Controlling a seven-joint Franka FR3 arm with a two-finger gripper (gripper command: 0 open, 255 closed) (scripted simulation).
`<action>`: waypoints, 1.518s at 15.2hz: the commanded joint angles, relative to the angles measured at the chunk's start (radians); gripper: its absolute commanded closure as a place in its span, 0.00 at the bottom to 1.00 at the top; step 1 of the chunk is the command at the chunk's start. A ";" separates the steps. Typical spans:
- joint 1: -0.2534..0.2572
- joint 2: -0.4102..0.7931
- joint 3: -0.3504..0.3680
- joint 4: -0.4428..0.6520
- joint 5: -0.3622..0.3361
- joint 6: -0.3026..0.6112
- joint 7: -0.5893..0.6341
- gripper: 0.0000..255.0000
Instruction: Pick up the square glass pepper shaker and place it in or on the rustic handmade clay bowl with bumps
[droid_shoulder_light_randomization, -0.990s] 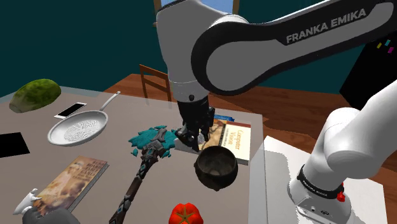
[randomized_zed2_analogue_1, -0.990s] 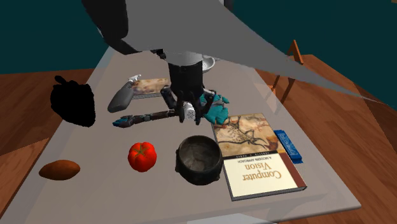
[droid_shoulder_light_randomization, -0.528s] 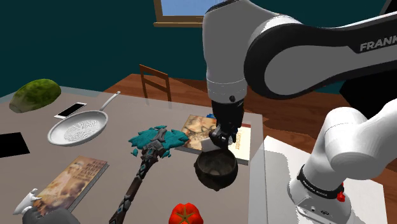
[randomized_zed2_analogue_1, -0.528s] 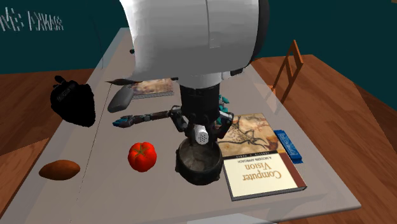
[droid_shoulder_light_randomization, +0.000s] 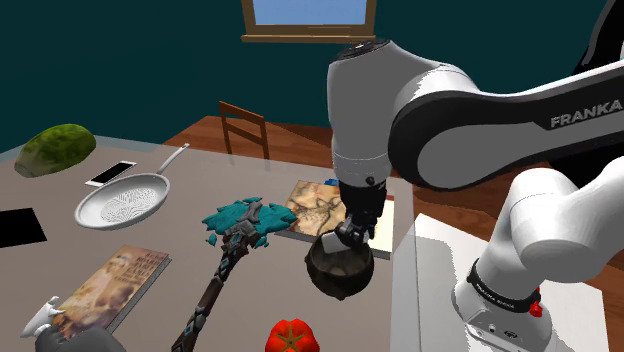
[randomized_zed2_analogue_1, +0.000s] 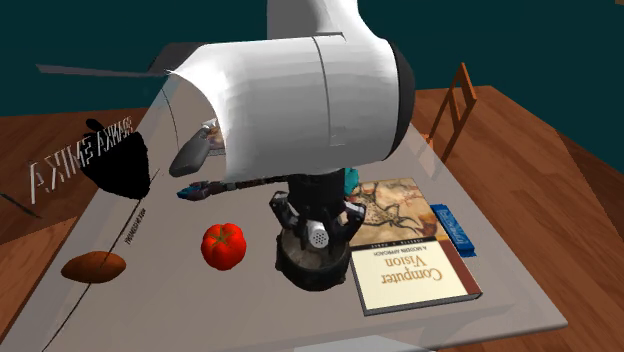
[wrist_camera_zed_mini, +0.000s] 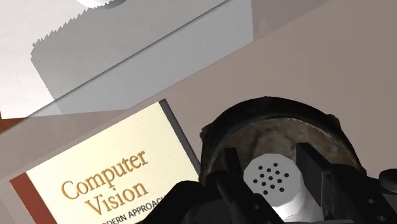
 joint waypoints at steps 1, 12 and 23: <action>0.000 0.009 0.007 -0.020 0.004 0.030 -0.001 1.00; 0.001 0.022 0.019 -0.049 0.011 0.072 -0.001 1.00; -0.009 0.006 -0.012 0.066 -0.015 -0.059 0.004 0.00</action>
